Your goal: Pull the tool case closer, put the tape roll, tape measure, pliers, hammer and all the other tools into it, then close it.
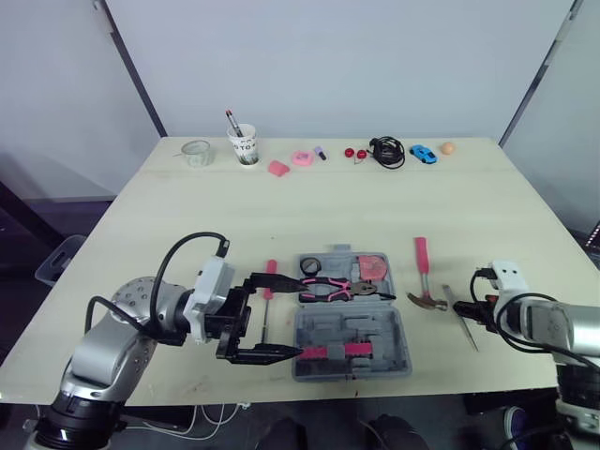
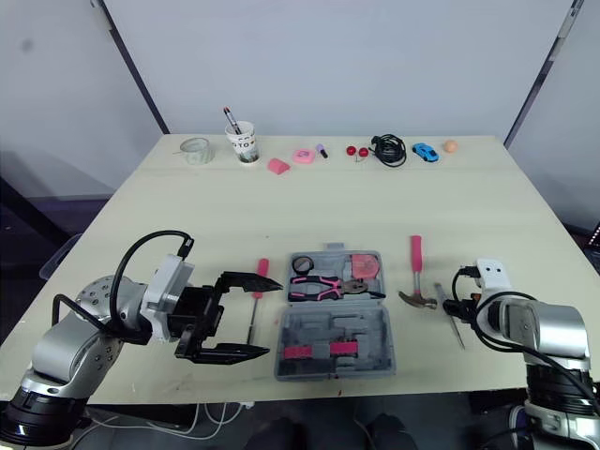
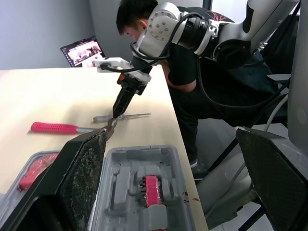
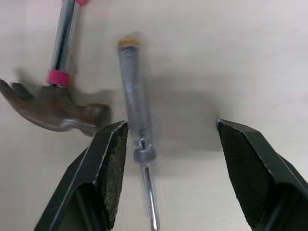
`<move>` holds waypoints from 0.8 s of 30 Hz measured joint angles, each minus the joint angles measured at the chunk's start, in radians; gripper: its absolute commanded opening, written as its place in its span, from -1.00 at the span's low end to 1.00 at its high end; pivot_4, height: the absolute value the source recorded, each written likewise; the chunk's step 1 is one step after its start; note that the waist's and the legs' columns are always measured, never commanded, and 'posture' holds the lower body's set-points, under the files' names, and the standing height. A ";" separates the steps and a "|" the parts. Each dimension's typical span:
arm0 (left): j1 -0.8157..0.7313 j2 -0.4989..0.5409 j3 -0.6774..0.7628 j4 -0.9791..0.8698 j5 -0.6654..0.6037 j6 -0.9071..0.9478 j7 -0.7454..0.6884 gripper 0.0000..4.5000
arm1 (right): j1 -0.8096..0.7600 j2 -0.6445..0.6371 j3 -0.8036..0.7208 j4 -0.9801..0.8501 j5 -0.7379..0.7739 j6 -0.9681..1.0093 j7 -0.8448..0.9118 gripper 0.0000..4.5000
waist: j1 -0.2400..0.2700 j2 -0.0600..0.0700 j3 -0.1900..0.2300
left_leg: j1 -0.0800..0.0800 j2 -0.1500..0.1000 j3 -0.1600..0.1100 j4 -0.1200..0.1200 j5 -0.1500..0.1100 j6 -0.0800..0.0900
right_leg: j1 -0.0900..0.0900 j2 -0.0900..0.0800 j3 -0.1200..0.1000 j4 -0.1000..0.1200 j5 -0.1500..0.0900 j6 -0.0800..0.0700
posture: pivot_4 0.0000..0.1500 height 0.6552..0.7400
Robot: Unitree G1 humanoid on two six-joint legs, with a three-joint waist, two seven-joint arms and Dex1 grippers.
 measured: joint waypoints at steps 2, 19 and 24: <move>0.005 0.001 0.006 -0.001 -0.001 0.001 -0.001 1.00 | 0.083 -0.047 0.015 -0.034 0.006 -0.109 0.047 0.38 | 0.000 0.000 0.000 | 0.000 0.000 0.000 0.000 0.000 0.000 | 0.000 0.000 0.000 0.000 0.000 0.000 | 1.00 1.00; -0.004 0.000 0.008 0.000 -0.002 0.004 -0.006 1.00 | 0.256 0.077 0.035 0.062 -0.005 -0.717 0.019 0.38 | -0.004 0.000 0.000 | 0.001 0.000 0.000 0.000 0.000 0.000 | 0.000 0.001 0.000 0.001 0.000 0.000 | 1.00 1.00; -0.008 0.000 0.008 0.001 -0.002 0.005 -0.010 1.00 | 0.251 0.143 0.029 0.116 -0.010 -0.800 -0.048 0.27 | -0.005 -0.001 -0.001 | 0.001 0.000 0.000 0.000 0.000 0.000 | 0.000 0.001 0.001 0.001 0.000 0.000 | 1.00 1.00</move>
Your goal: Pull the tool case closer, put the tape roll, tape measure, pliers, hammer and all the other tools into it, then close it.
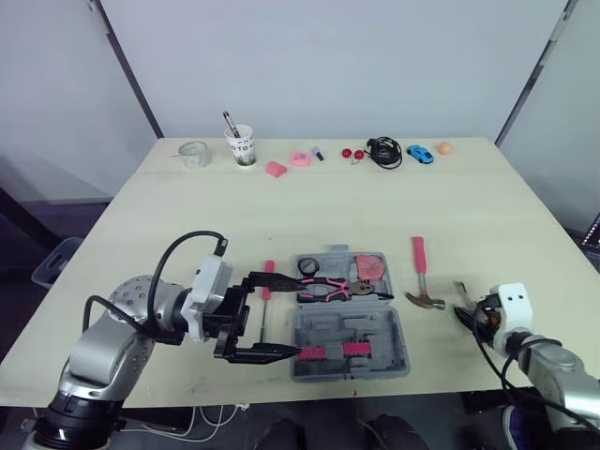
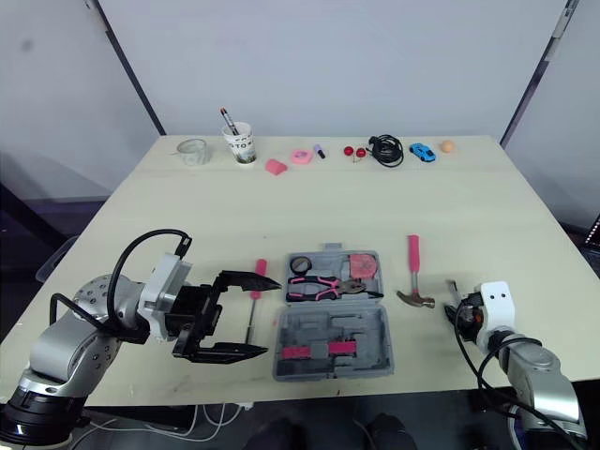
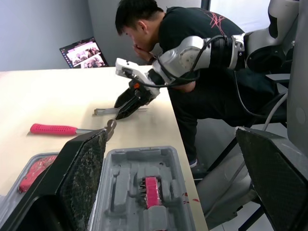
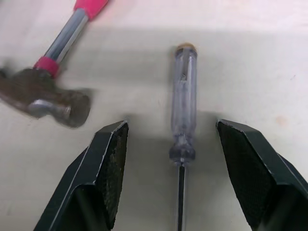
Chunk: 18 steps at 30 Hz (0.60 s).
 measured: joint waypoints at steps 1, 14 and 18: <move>0.000 0.000 0.000 0.000 0.000 0.000 0.000 1.00 | 0.000 0.003 0.000 0.002 0.000 -0.006 -0.003 0.14 | 0.000 0.000 0.000 | 0.000 0.000 0.000 0.000 0.000 0.000 | 0.000 0.000 0.000 0.000 0.000 0.000 | 1.00 1.00; -0.001 0.001 0.001 0.006 0.000 0.000 -0.005 1.00 | 0.019 0.000 0.004 0.028 -0.009 -0.080 -0.014 -0.97 | 0.000 -0.001 0.000 | 0.000 0.000 0.000 0.000 0.000 0.000 | 0.000 0.000 0.000 0.000 0.000 0.000 | 1.00 1.00; -0.002 0.001 0.001 0.007 0.000 0.000 -0.010 1.00 | 0.025 -0.037 0.019 0.058 -0.024 -0.138 0.011 -0.97 | 0.002 0.000 0.000 | 0.000 0.000 0.000 0.000 0.000 0.000 | 0.000 0.000 0.000 0.000 0.000 0.000 | 1.00 1.00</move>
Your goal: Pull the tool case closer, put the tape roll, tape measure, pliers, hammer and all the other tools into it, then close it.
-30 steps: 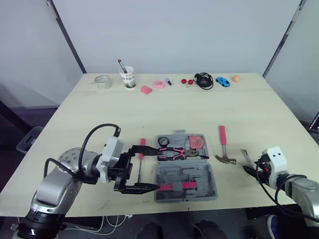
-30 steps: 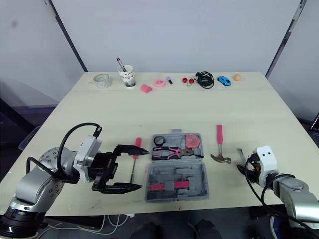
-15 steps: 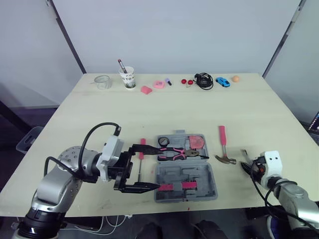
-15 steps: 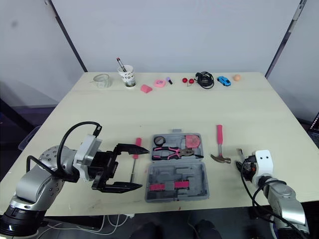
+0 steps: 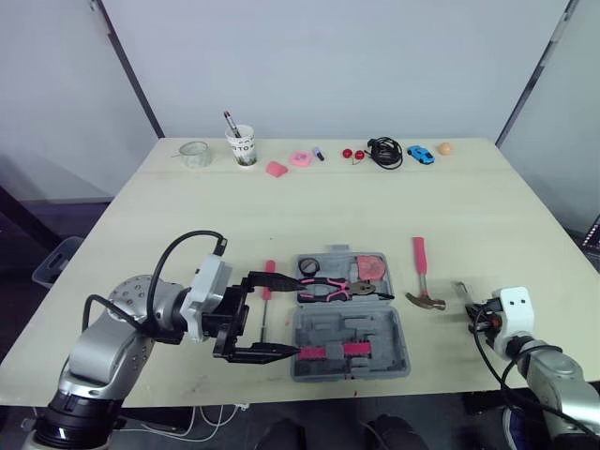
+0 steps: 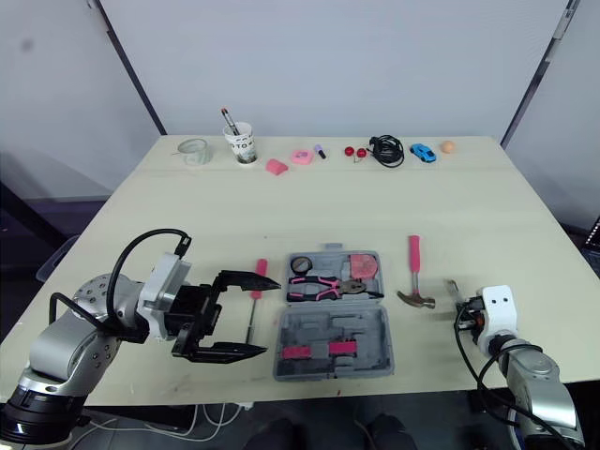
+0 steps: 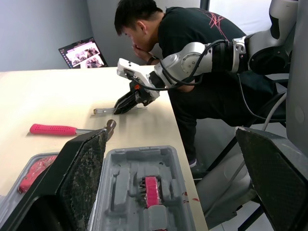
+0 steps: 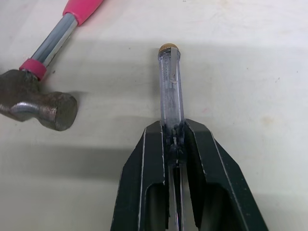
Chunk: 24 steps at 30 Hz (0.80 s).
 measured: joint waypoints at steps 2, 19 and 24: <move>0.000 0.000 0.000 0.002 0.000 0.000 -0.001 1.00 | 0.000 -0.022 0.000 0.004 -0.003 -0.005 0.018 -0.97 | 0.000 0.000 0.000 | 0.000 0.000 0.000 0.000 0.000 0.000 | 0.000 0.000 0.000 0.000 0.000 0.000 | 1.00 1.00; 0.046 0.021 0.070 0.112 0.002 -0.025 -0.034 1.00 | -0.185 -0.261 0.297 -0.304 0.071 0.149 0.392 -0.97 | 0.000 0.001 0.001 | 0.000 0.000 0.000 0.000 0.000 0.000 | -0.001 0.000 0.000 0.000 0.000 -0.001 | 1.00 1.00; 0.086 0.052 0.113 0.134 0.011 -0.041 -0.044 1.00 | -0.310 -0.256 0.441 -0.343 0.050 0.221 0.441 -0.97 | 0.002 0.000 0.001 | -0.001 0.001 0.000 0.000 0.000 0.000 | -0.001 0.000 -0.001 0.000 0.000 -0.001 | 1.00 1.00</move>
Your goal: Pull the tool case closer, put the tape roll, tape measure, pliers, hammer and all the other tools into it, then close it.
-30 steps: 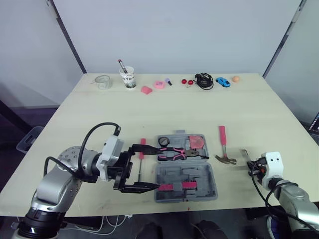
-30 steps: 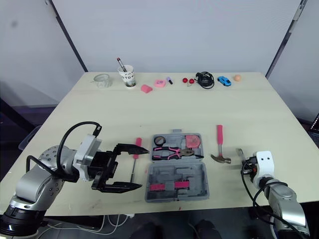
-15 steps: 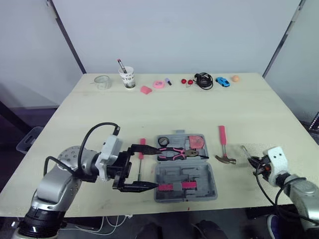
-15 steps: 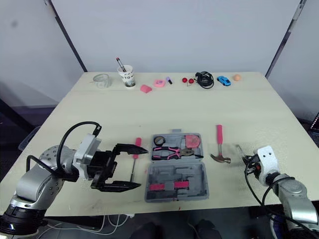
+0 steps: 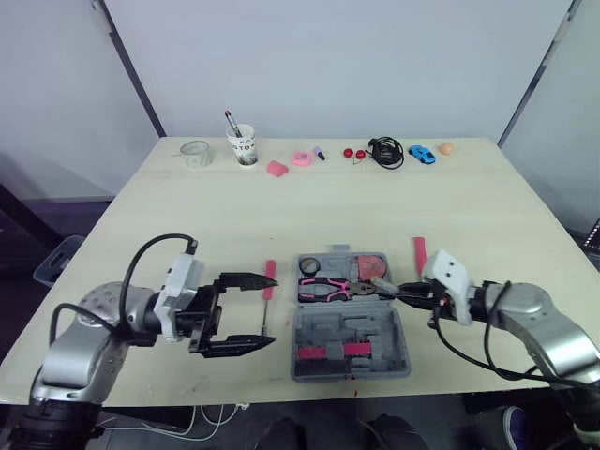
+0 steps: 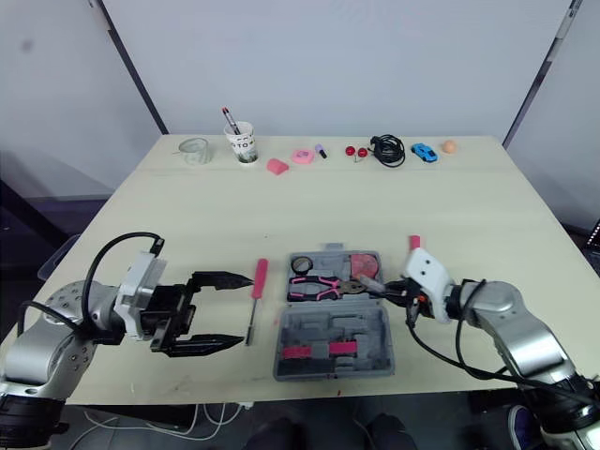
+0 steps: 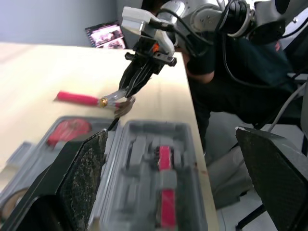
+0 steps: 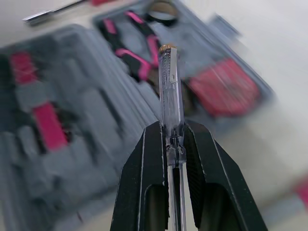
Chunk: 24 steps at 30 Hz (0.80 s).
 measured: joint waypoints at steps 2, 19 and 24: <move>0.011 0.009 0.007 0.017 0.007 -0.009 -0.007 1.00 | -0.033 0.011 0.051 -0.008 -0.007 0.025 0.013 -0.97 | 0.001 0.000 0.000 | 0.000 0.000 0.000 0.000 0.000 0.000 | 0.000 0.000 0.000 0.000 0.000 0.000 | 1.00 1.00; 0.001 0.049 0.011 0.149 0.085 -0.077 -0.056 1.00 | -0.364 0.130 0.472 0.096 -0.255 0.168 0.055 -0.97 | 0.002 -0.001 0.000 | -0.001 0.000 0.001 0.001 0.000 0.000 | -0.002 -0.001 -0.001 0.002 -0.002 -0.003 | 1.00 1.00; -0.004 0.064 0.011 0.175 0.095 -0.093 -0.068 1.00 | -0.370 0.154 0.524 0.110 -0.307 0.190 0.056 -0.97 | 0.002 -0.001 0.000 | -0.001 0.000 0.002 0.001 0.000 0.000 | -0.002 -0.001 -0.001 0.002 -0.002 -0.003 | 1.00 1.00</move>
